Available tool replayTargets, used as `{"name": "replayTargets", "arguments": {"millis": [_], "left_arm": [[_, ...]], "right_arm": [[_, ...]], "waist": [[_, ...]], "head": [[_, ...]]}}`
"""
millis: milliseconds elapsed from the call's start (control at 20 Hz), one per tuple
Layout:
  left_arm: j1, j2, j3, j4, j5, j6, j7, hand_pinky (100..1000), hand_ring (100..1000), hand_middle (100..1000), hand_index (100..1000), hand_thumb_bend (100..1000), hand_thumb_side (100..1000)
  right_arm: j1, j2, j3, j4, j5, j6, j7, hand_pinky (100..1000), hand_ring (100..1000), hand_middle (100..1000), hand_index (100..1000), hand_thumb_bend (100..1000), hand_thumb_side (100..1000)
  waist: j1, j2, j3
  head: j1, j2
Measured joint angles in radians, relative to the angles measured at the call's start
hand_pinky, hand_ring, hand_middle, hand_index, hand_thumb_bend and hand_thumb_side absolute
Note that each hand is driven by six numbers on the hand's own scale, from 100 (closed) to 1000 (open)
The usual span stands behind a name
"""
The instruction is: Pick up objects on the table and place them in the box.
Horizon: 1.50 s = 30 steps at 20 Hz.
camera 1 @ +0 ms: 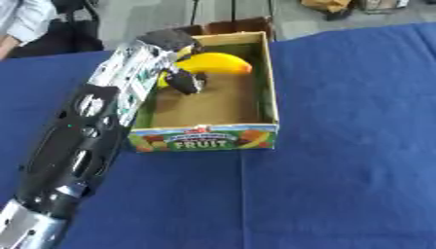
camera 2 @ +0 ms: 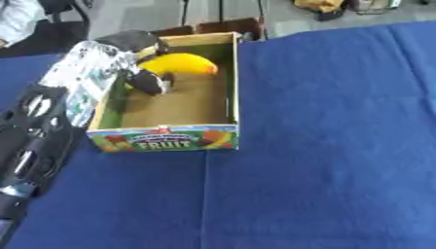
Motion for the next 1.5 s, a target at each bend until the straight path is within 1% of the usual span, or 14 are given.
{"name": "replayTargets", "arguments": {"millis": [100, 350, 500, 550, 650, 700, 750, 850, 950, 1050, 1200, 1300, 1400, 1500], "left_arm": [[0.000, -0.009, -0.001, 0.014, -0.006, -0.001, 0.005, 725, 787, 725, 781, 100, 354], [0.001, -0.023, -0.006, 0.046, -0.018, -0.004, 0.010, 731, 795, 745, 836, 100, 328], [0.002, -0.028, -0.007, 0.066, -0.028, -0.009, 0.003, 745, 812, 775, 895, 100, 326], [0.003, -0.028, -0.007, 0.072, -0.032, -0.012, 0.000, 764, 833, 809, 932, 100, 395], [0.003, -0.028, -0.009, 0.077, -0.035, -0.019, -0.011, 782, 857, 835, 946, 100, 488], [0.003, -0.028, -0.010, 0.077, -0.035, -0.023, -0.017, 797, 871, 849, 952, 130, 534], [0.003, -0.028, -0.011, 0.076, -0.036, -0.027, -0.022, 816, 888, 866, 961, 187, 572], [0.003, -0.028, -0.012, 0.070, -0.041, -0.033, -0.029, 837, 905, 886, 973, 239, 609], [0.004, -0.028, -0.011, 0.051, -0.040, -0.035, -0.028, 846, 915, 899, 983, 288, 637], [0.004, -0.028, -0.004, 0.023, -0.036, -0.032, -0.021, 849, 918, 904, 985, 304, 646], [0.004, -0.025, 0.007, -0.025, -0.032, -0.023, 0.004, 844, 912, 890, 971, 276, 625], [0.004, -0.017, 0.013, -0.063, -0.032, -0.016, 0.029, 839, 905, 880, 965, 234, 585], [0.009, -0.004, 0.019, -0.112, -0.032, -0.007, 0.059, 832, 898, 866, 958, 233, 568], [0.020, 0.012, 0.028, -0.173, -0.030, 0.006, 0.097, 814, 883, 846, 943, 241, 581]], "right_arm": [[-0.002, 0.002, 0.000, 0.000, -0.002, 0.000, 0.001, 666, 694, 567, 707, 100, 1000], [-0.003, 0.006, 0.000, 0.000, -0.003, 0.000, 0.004, 666, 694, 567, 707, 100, 1000], [-0.003, 0.006, 0.000, 0.000, -0.004, 0.001, 0.006, 666, 694, 566, 707, 100, 1000], [-0.003, 0.006, 0.000, 0.000, -0.004, 0.001, 0.006, 666, 694, 566, 707, 100, 1000], [-0.003, 0.006, 0.000, 0.000, -0.004, 0.002, 0.006, 666, 694, 565, 705, 100, 1000], [-0.003, 0.006, 0.000, 0.000, -0.004, 0.002, 0.006, 666, 694, 565, 705, 100, 1000], [-0.003, 0.006, 0.000, 0.000, -0.004, 0.002, 0.006, 666, 694, 565, 706, 100, 1000], [-0.003, 0.006, -0.001, 0.000, -0.004, 0.002, 0.006, 666, 694, 565, 706, 100, 1000], [-0.003, 0.006, -0.001, 0.000, -0.004, 0.003, 0.006, 666, 694, 565, 706, 100, 1000], [-0.003, 0.006, -0.001, 0.000, -0.004, 0.004, 0.005, 666, 694, 565, 705, 100, 1000], [-0.002, 0.007, -0.001, 0.000, -0.004, 0.006, 0.004, 666, 694, 565, 705, 100, 1000], [-0.002, 0.007, -0.001, 0.000, -0.004, 0.006, 0.003, 666, 694, 565, 705, 100, 1000], [-0.001, 0.007, -0.001, 0.000, -0.004, 0.007, 0.002, 665, 694, 566, 705, 100, 1000], [-0.001, 0.008, -0.002, 0.000, -0.004, 0.008, 0.000, 665, 694, 567, 704, 100, 1000]], "waist": [[0.000, 0.000, -0.003], [0.000, 0.000, -0.006], [0.000, 0.000, -0.007], [0.000, 0.000, -0.007], [0.000, 0.000, -0.007], [0.000, 0.000, -0.007], [0.000, 0.000, -0.007], [0.000, 0.000, -0.007], [0.000, 0.000, -0.006], [0.000, 0.000, -0.005], [0.000, 0.000, -0.001], [0.000, 0.000, 0.001], [0.000, 0.000, 0.007], [0.000, 0.000, 0.013]], "head": [[0.003, -0.001], [0.004, -0.002], [0.004, -0.004], [0.004, -0.005], [0.004, -0.005], [0.004, -0.005], [0.004, -0.005], [0.003, -0.005], [0.002, -0.004], [0.001, -0.004], [-0.003, -0.003], [-0.005, -0.001], [-0.007, 0.000], [-0.011, 0.001]]}}
